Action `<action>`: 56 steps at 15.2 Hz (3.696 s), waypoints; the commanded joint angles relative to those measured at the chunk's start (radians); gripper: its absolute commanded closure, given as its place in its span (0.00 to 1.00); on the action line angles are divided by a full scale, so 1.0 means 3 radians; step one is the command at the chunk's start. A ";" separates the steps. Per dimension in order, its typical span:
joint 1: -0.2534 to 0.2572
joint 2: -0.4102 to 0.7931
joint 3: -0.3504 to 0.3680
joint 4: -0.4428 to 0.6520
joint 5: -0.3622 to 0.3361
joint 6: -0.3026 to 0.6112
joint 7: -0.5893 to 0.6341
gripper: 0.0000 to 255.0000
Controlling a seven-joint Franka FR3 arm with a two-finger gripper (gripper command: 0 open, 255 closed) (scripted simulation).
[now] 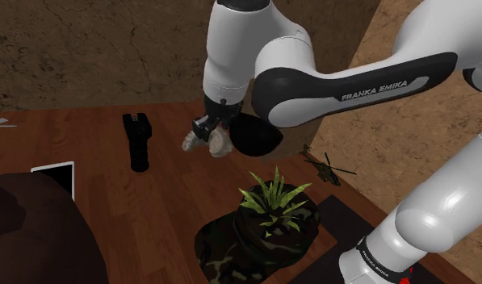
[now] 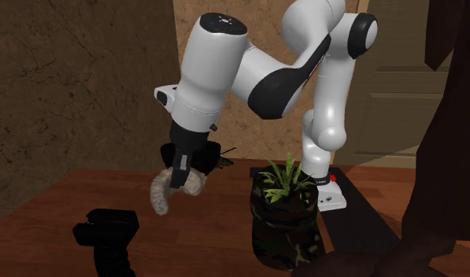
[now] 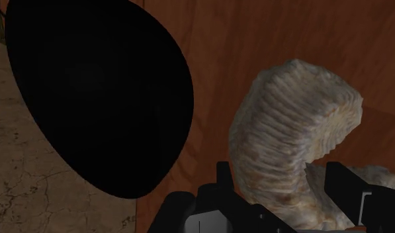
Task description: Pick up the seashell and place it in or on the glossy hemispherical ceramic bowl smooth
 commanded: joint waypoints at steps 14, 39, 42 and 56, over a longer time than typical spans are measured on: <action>0.0006 -0.0108 -0.0021 0.0563 0.0184 -0.0568 -0.0316 1.00; -0.0095 -0.1188 -0.0966 -0.0440 0.0824 -0.0077 -0.1517 1.00; -0.0093 -0.1186 -0.0952 -0.0570 0.0813 0.0047 -0.1474 1.00; -0.0100 -0.1156 -0.0908 -0.0852 0.0768 0.0343 -0.1359 1.00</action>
